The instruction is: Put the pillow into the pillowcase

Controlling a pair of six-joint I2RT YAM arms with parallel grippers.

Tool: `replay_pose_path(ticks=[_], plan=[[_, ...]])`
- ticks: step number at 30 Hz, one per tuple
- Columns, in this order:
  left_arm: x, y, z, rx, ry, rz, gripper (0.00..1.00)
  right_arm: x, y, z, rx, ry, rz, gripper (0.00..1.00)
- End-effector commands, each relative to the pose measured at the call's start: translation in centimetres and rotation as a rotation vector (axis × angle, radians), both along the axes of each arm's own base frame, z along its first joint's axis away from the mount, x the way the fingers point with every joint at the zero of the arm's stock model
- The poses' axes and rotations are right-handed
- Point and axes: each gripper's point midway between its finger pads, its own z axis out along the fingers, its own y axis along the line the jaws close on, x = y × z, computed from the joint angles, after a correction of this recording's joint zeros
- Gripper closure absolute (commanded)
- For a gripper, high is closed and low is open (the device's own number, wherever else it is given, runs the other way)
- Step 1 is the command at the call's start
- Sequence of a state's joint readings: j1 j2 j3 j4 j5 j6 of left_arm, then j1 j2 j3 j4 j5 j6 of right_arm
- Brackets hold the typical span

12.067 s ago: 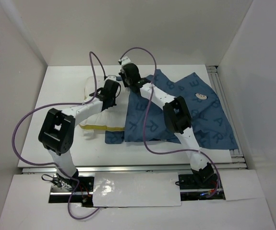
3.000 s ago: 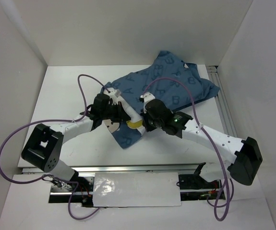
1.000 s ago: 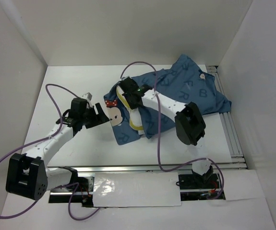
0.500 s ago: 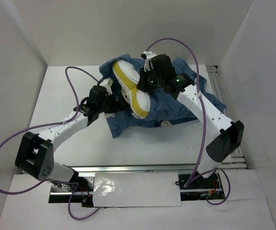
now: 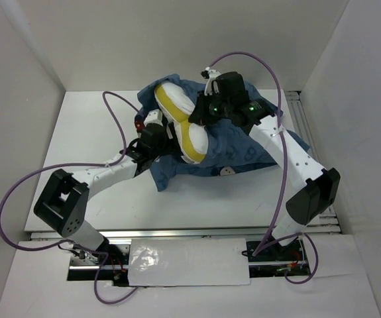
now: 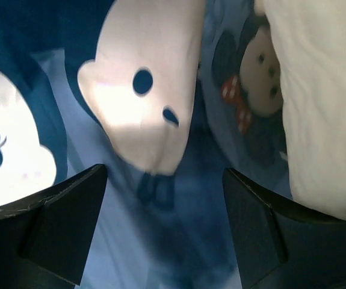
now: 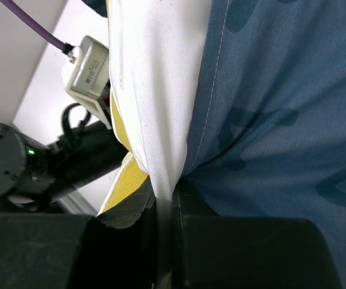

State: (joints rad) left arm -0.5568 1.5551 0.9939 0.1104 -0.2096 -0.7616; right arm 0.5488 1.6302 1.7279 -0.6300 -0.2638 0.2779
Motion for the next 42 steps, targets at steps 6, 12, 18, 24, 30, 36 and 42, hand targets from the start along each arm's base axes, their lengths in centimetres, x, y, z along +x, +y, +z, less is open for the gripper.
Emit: replay_pose_path(ticks=[6, 12, 18, 24, 30, 36, 42], plan=[[4.0, -0.8, 4.0, -0.112, -0.292, 0.097, 0.13, -5.0, 1.6, 11.2, 0.309, -0.145, 0.187, 1.00], [4.4, 0.3, 4.6, -0.068, -0.302, 0.144, 0.14, -6.2, 0.8, 9.8, 0.331, -0.101, 0.198, 1.00], [4.0, 2.7, 1.6, 0.080, -0.150, 0.242, 0.90, -4.7, -1.1, 7.0, 0.256, -0.092, 0.062, 1.00], [1.1, 6.3, 2.3, 0.178, -0.095, 0.241, 1.00, -1.1, -3.3, -2.0, 0.008, 0.015, -0.174, 1.00], [-3.5, 10.6, 0.1, 0.240, 0.051, 0.192, 1.00, 1.9, -7.3, -10.3, -0.370, 0.039, -0.469, 1.00], [-7.6, 14.2, 0.7, 0.247, 0.053, 0.214, 0.98, 2.4, -8.2, -14.7, -0.526, 0.065, -0.554, 1.00], [-9.8, 17.5, 0.6, 0.256, 0.094, 0.295, 0.88, 2.6, -8.8, -15.1, -0.613, 0.035, -0.637, 1.00]])
